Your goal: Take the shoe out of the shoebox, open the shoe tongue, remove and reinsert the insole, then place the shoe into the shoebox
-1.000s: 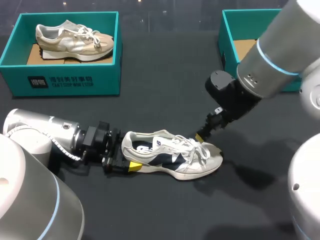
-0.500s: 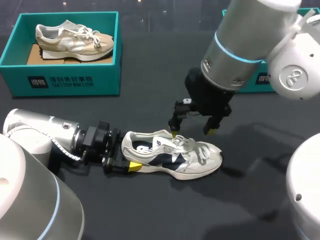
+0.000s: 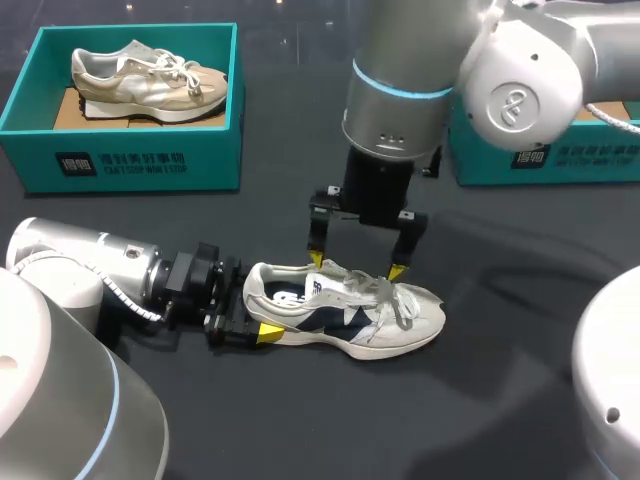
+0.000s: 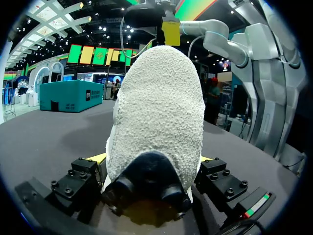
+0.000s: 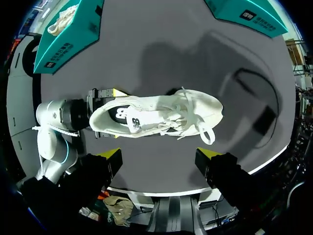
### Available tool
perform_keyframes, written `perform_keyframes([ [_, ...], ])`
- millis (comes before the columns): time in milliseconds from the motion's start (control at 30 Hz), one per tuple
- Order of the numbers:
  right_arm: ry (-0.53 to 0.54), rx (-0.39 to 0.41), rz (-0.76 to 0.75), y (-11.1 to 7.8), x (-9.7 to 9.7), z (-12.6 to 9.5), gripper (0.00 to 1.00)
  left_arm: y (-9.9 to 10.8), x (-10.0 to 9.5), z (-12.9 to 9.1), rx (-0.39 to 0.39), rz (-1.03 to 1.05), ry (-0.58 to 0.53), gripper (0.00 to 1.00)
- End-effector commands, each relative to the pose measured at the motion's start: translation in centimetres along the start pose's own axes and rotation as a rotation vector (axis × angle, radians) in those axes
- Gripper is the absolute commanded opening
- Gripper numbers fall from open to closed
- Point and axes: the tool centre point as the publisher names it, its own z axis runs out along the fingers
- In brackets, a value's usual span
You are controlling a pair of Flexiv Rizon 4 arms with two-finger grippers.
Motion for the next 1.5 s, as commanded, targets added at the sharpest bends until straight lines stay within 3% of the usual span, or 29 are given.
perform_keyframes([
  [33, -0.159, -0.117, -0.029, -0.4, 1.3, 1.3, 1.00, 0.2, -0.2, 0.2, -0.002, -0.001, -0.001, 0.00],
  [267, -0.194, -0.246, -0.051, -0.6, 1.5, 2.0, 1.00, 0.2, -0.2, 0.2, -0.002, -0.001, -0.001, 0.00],
  [700, -0.210, -0.234, -0.054, -0.3, 1.5, 2.2, 1.00, 0.2, -0.2, 0.2, -0.002, -0.001, -0.001, 0.00],
  [967, -0.302, -0.292, 0.024, 1.3, 3.3, 5.9, 1.00, 0.2, -0.2, 0.2, -0.002, -0.001, -0.001, 0.00],
  [1500, -0.422, -0.278, 0.137, 1.5, 5.2, 7.1, 1.00, 0.2, -0.2, 0.2, -0.002, -0.001, -0.001, 0.00],
])
